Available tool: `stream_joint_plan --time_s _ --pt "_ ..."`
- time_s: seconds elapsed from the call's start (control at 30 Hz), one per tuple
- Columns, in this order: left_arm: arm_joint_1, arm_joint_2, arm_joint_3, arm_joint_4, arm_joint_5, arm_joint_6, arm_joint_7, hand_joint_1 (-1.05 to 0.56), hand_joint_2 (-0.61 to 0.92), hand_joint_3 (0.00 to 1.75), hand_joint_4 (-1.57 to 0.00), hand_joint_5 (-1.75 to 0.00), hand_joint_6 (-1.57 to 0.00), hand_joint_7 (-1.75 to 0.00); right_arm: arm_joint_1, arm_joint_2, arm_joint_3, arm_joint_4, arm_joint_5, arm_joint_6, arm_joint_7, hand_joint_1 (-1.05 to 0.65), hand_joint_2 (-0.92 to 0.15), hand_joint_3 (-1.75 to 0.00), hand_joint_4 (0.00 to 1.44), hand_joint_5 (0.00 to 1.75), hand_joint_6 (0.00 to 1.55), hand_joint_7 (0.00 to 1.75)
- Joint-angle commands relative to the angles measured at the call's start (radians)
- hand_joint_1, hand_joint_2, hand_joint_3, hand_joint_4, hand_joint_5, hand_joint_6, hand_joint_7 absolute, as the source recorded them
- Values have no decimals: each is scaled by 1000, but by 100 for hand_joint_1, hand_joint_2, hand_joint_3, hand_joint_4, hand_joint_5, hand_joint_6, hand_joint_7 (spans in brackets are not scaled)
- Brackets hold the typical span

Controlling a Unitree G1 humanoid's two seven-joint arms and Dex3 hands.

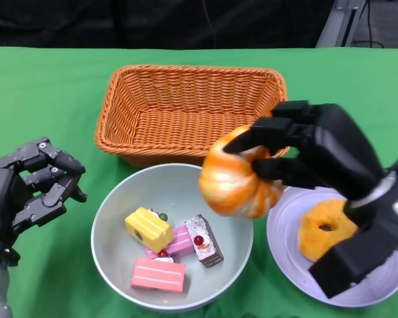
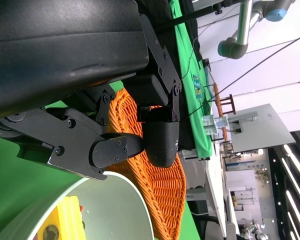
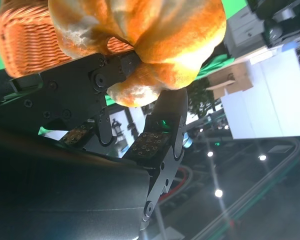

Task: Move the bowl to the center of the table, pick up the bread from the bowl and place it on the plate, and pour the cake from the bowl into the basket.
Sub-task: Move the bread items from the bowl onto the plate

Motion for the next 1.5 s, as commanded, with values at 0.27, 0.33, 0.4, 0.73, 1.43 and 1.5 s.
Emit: stream_joint_plan --time_s 0.27,0.33,0.4,0.73,1.43,1.5 --pt "-4 28 15 6 -16 3 -26 -12 78 55 -83 -145 -85 -115 103 -69 -114 -83 48 46 52 -5 -84 -7 87 136 91 91" --pt "-3 29 17 4 -18 13 -24 -12 78 55 -83 -144 -85 -115 121 -77 -127 -93 51 55 63 -5 -83 -8 88 135 91 92" --pt "-3 28 19 1 -21 24 -22 -11 79 55 -83 -143 -86 -114 139 -82 -138 -107 45 68 64 -6 -83 -9 89 135 91 92" --pt "-5 35 20 3 -22 27 -24 -8 80 54 -83 -141 -87 -111 212 -104 -162 -142 78 94 131 -2 -81 -15 89 132 92 92" --pt "-20 49 32 49 -30 4 -50 -10 78 56 -83 -142 -87 -110 280 -126 -175 -145 206 249 415 4 -81 -15 87 125 99 61" --pt "-22 49 34 56 -33 -1 -58 -9 78 55 -83 -141 -87 -110 276 -130 -174 -140 195 260 418 4 -83 -11 87 122 100 56"
